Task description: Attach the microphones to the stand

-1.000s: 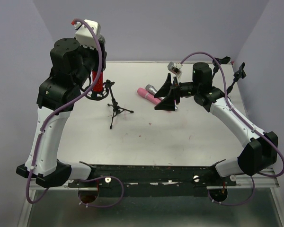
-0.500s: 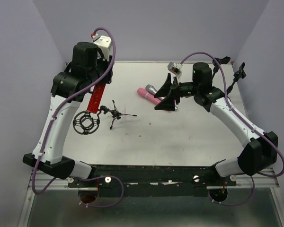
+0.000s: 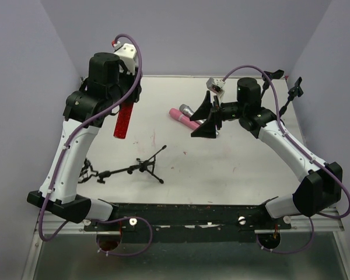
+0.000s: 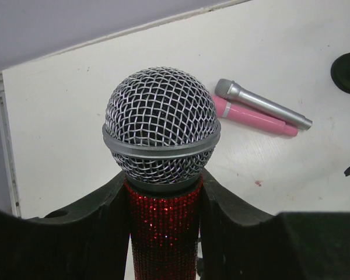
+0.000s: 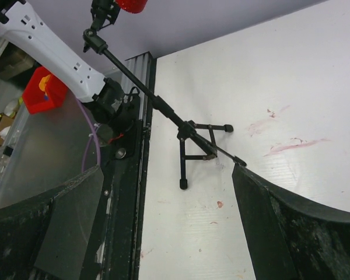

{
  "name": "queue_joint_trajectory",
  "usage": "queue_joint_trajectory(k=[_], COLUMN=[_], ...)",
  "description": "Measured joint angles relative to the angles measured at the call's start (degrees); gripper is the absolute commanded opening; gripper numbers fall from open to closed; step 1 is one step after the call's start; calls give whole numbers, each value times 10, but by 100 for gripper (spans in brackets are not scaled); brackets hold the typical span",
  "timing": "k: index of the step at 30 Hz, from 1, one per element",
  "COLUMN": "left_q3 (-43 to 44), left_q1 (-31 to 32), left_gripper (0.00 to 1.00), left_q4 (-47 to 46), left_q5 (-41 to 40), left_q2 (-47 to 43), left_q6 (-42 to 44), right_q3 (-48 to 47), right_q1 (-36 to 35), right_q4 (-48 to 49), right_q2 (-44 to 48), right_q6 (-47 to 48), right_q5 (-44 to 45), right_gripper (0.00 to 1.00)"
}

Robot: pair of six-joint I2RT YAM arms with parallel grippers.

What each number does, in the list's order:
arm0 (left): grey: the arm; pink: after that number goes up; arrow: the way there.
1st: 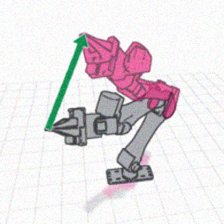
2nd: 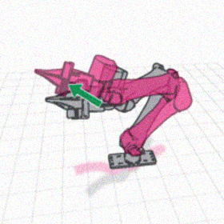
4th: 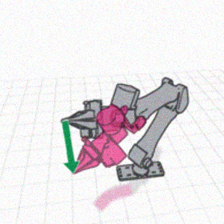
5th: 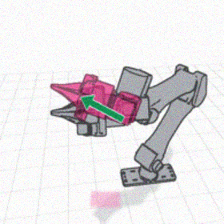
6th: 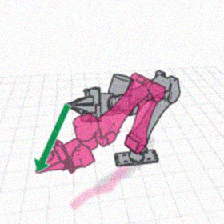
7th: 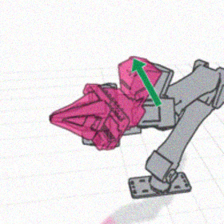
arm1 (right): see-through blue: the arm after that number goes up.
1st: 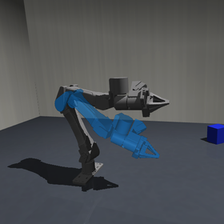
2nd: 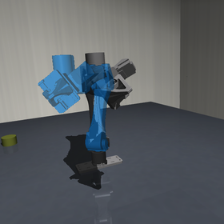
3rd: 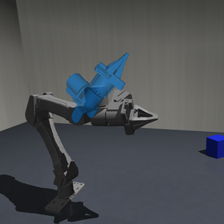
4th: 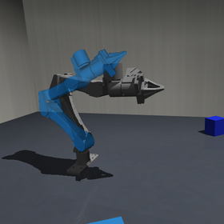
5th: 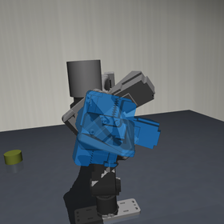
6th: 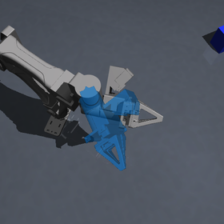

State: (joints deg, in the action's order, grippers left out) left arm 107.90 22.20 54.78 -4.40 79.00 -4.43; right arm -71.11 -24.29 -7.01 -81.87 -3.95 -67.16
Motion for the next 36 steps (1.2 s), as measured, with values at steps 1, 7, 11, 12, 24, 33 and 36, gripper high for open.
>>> queue_joint_trajectory(k=[1, 7, 11, 12, 24, 33, 36], left_q3=[0, -7, -40, -52, -298, -428, -435], left_q1=[0, 0, 0, 0, 0, 0, 0], left_gripper=[0, 0, 0, 0, 0, 0, 0], left_q4=[-5, -39, -60, -64, -188, -257, -265], left_q5=[5, 48, 59, 60, 41, -79, -119], left_q2=[1, 0, -8, -13, -281, -523, -581], left_q6=[-1, -15, -20, -21, -35, -40, -34], right_q3=[2, 60, 82, 82, -54, -267, -340], right_q1=[0, -49, -98, -108, -252, -400, -418], right_q4=[-1, -37, -69, -76, -237, -356, -370], right_q2=[0, 0, -19, -25, -144, -292, -363], right_q6=[10, 163, 254, 276, 540, 615, 597], right_q5=[-4, -24, -14, -7, 149, 234, 243], right_gripper=[100, 100, 100, 100, 100, 94, 93])
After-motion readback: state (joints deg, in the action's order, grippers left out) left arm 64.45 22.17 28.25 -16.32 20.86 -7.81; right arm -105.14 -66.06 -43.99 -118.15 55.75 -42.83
